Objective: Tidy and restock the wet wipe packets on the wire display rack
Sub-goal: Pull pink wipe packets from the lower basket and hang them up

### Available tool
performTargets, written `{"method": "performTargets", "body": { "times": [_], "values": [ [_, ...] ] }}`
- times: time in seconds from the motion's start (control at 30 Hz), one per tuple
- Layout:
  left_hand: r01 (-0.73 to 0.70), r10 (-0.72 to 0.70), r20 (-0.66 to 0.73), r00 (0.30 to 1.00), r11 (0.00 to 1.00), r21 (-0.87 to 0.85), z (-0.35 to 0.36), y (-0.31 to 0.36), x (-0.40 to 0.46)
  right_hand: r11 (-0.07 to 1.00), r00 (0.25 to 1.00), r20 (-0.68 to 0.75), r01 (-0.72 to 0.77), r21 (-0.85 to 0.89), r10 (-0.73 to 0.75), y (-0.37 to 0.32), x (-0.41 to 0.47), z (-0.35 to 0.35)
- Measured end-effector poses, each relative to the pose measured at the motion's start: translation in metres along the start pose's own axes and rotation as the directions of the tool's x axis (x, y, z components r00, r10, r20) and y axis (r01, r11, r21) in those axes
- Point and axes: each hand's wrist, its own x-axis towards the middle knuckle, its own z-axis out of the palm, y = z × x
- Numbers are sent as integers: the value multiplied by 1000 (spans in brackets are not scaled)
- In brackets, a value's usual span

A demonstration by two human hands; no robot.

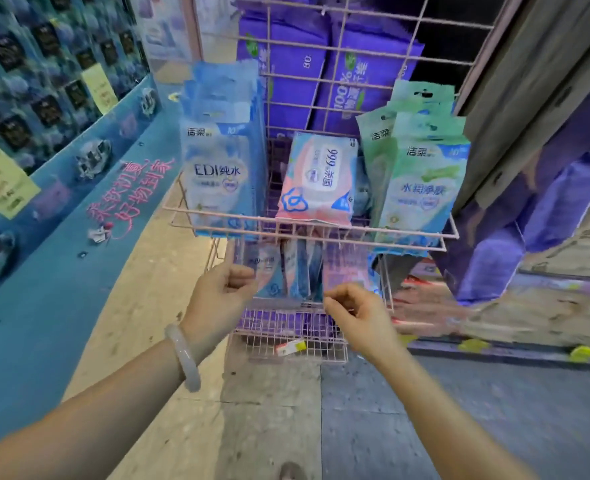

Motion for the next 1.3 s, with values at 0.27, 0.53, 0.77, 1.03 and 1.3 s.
{"method": "performTargets", "body": {
  "times": [0.27,0.53,0.77,1.03,1.3],
  "values": [
    [213,-220,60,974,972,102,18,-62,6,964,923,-319,-252,-81,215,55,3,25],
    [204,-206,170,964,978,33,70,-61,11,911,898,-433,-240,-335,77,59,50,32],
    [331,-285,236,929,925,-188,76,-55,6,695,903,-125,-222,684,412,58,36,0],
    [579,-333,547,768,727,-370,93,-38,-6,-120,872,445,-429,895,204,59,-13,13],
    [509,-365,356,860,573,-642,75,-45,-12,460,796,425,-599,655,431,49,-4,22]
  ]
}}
